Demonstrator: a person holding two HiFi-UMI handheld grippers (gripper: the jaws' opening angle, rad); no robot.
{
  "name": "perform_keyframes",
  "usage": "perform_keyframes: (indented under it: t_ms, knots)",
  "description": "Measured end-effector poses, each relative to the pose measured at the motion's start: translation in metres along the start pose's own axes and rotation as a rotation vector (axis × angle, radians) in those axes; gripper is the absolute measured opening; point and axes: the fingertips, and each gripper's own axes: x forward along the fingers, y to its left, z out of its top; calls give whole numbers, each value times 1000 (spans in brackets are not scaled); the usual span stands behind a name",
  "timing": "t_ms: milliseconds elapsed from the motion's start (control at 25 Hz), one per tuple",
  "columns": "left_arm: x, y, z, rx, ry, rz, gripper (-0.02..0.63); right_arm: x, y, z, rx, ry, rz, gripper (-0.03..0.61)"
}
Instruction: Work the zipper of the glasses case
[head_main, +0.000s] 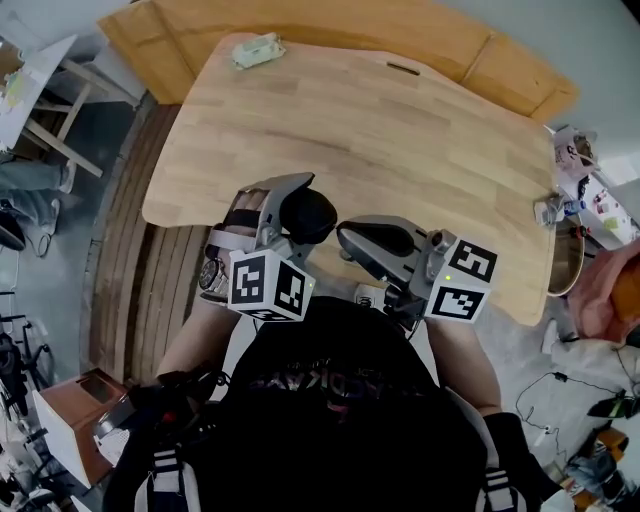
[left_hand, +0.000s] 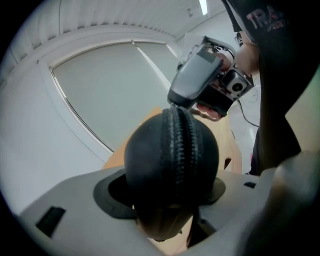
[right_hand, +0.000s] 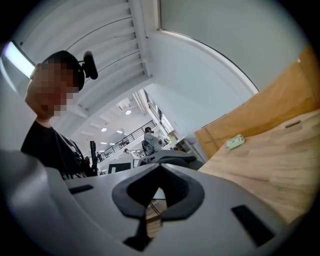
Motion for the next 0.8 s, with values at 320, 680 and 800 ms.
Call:
perform_keyframes:
  t_ms: [320, 680, 800]
  knots:
    - [6, -3, -27, 89, 162, 36, 288, 18, 4, -19, -166, 123, -73, 15]
    - [7, -10, -34, 93, 196, 23, 288, 33, 10, -32, -206, 183, -75, 15]
    - [7, -13, -34, 83, 194, 11, 287, 37, 11, -35, -217, 199, -72, 15]
